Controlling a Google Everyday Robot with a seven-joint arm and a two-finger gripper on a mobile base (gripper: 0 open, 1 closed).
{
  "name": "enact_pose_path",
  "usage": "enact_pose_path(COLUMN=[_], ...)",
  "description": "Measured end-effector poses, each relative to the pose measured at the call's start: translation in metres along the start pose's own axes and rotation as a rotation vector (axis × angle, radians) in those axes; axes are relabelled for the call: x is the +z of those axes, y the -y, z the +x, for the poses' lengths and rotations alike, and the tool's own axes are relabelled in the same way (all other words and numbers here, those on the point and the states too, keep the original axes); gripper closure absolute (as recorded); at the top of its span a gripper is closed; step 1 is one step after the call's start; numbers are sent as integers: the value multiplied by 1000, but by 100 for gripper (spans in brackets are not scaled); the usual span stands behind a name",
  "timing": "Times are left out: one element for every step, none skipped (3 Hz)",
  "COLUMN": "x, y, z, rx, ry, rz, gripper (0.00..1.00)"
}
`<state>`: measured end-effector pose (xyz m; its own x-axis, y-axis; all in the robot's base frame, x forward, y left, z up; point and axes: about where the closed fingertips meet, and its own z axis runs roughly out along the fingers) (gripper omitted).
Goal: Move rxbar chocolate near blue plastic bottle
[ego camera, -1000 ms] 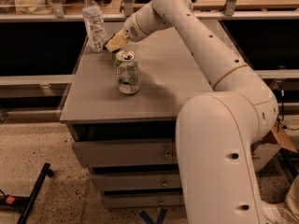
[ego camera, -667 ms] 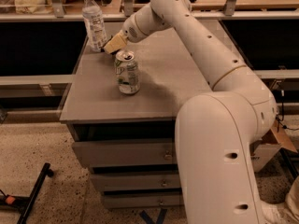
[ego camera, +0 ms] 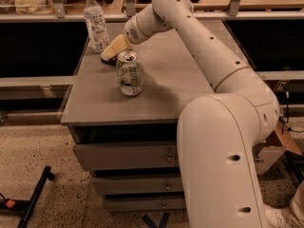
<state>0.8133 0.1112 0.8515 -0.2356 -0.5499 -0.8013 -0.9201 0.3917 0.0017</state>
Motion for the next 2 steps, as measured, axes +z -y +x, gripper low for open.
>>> enact_pose_path(x=[-6,-34], y=[5,17], z=[4,6], rx=[6,24], ry=[-35,-45], rz=[35,119], gripper=[0,0])
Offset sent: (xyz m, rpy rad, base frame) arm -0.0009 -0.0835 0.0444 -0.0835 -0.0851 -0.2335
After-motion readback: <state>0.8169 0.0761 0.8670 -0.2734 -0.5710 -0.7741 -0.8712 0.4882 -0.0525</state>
